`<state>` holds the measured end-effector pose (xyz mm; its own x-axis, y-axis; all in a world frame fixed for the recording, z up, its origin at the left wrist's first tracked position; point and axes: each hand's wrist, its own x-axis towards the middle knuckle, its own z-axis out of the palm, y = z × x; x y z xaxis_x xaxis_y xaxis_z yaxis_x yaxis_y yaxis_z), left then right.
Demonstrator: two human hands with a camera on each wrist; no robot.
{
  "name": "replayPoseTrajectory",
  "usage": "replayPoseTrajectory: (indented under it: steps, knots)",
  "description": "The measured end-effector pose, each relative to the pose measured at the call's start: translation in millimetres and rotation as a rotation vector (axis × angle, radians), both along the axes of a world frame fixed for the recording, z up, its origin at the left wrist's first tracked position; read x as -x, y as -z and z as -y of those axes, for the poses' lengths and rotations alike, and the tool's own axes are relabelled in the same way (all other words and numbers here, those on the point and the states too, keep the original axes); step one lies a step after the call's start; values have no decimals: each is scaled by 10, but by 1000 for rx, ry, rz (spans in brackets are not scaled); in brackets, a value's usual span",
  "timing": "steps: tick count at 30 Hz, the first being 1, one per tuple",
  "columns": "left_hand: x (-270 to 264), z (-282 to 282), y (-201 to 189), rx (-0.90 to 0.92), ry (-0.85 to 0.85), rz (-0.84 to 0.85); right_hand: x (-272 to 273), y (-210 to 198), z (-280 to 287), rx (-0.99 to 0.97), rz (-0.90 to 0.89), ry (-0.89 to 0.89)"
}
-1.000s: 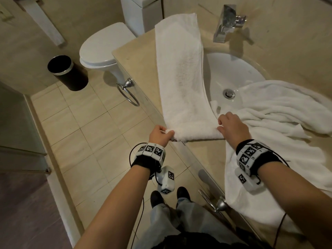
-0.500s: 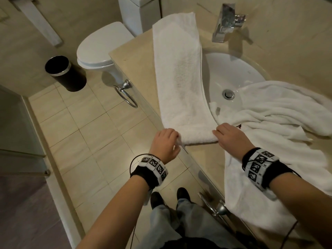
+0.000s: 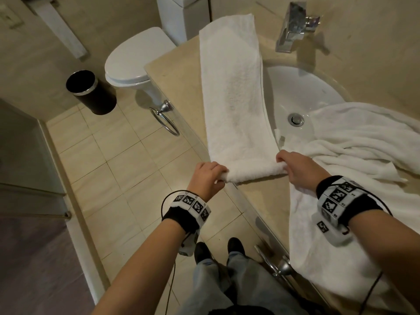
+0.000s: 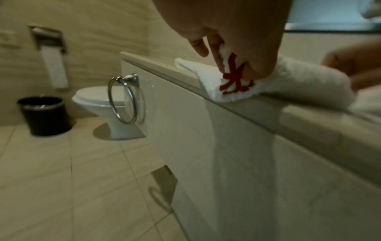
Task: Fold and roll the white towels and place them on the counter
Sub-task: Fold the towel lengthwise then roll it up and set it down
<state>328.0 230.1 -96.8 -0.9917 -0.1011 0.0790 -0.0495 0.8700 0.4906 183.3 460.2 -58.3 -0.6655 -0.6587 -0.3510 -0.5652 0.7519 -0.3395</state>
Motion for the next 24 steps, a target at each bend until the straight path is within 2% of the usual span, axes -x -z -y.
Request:
replayPoseTrajectory:
  steps: [2,5,8,11,14,16,18,22,24]
  knots:
    - [15,51,-72,-77,-107,96,16,-19,27,32,94,58]
    - [40,135,-133,-349,-220,265,17,-7,96,80,162,147]
    - [121,156,-162,-544,-327,372,41,34,178,125,140,256]
    - [182,135,-163,-543,-403,426,106,75,231,100,-20,240]
    - [180,111,-130,-525,-444,410,49,73,296,40,-285,24]
    - [176,90,-115,-520,-461,410,-50,70,302,-22,-347,-77]
    - [160,59,-126,-487,-481,371,-146,51,286,-44,-355,-107]
    - [78,-66,-80,-391,-564,149,-273,57,240,-135,-295,-118]
    - [15,-160,-54,-431,-610,94,-266,116,263,-180,-310,-111]
